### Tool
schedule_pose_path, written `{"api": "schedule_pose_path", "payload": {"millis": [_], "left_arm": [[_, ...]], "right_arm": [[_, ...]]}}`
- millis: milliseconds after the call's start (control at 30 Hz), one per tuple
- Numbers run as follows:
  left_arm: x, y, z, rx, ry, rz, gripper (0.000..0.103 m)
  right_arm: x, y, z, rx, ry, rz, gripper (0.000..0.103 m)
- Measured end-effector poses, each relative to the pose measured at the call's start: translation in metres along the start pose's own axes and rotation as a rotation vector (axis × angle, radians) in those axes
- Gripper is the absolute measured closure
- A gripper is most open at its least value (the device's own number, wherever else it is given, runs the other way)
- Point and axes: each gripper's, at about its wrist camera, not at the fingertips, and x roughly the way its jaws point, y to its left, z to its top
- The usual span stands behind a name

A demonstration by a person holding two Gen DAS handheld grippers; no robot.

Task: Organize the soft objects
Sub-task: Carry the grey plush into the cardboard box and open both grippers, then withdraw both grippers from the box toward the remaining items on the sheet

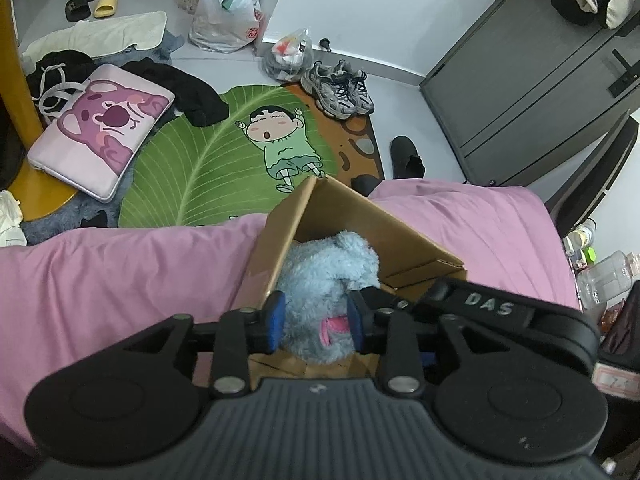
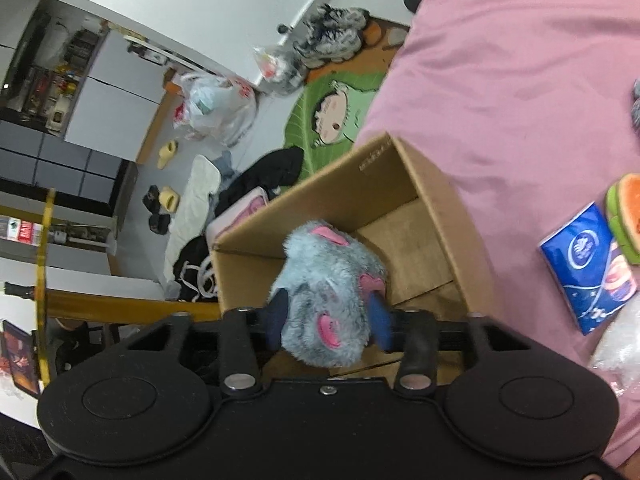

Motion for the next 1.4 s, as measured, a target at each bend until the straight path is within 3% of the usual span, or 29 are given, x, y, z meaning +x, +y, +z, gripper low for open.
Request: {"api": "schedule_pose_path", "payload": {"millis": [167,233,300,833,1400], "left_arm": [[-0.017,-0.009,-0.008,0.015,-0.030,0.012,0.044],[-0.025,-0.011,-0.011,0.022,-0.045,0.038,0.030],[-0.032,-0.012,-0.014,0.027,-0.068,0.046,0.025],[-0.083,-0.037,-0.049,0.085,-0.150,0.021,0.015],[-0.088,-0.090,-0.091,0.163,-0.155,0.008,0.013]], "right_arm": [[-0.024,-0.002,-0.002,-0.005,-0.034,0.020,0.052],[-0.032,-0.001,-0.003,-0.011,-0.044,0.025,0.049],[-0.042,-0.001,-0.006,-0.016,-0.054,0.030,0.048],[-0.110,-0.026,-0.017,-0.103,-0.164,0.017,0.017],[-0.173,-0.106,-0.014,-0.051,-0.259,-0.007,0.009]]}}
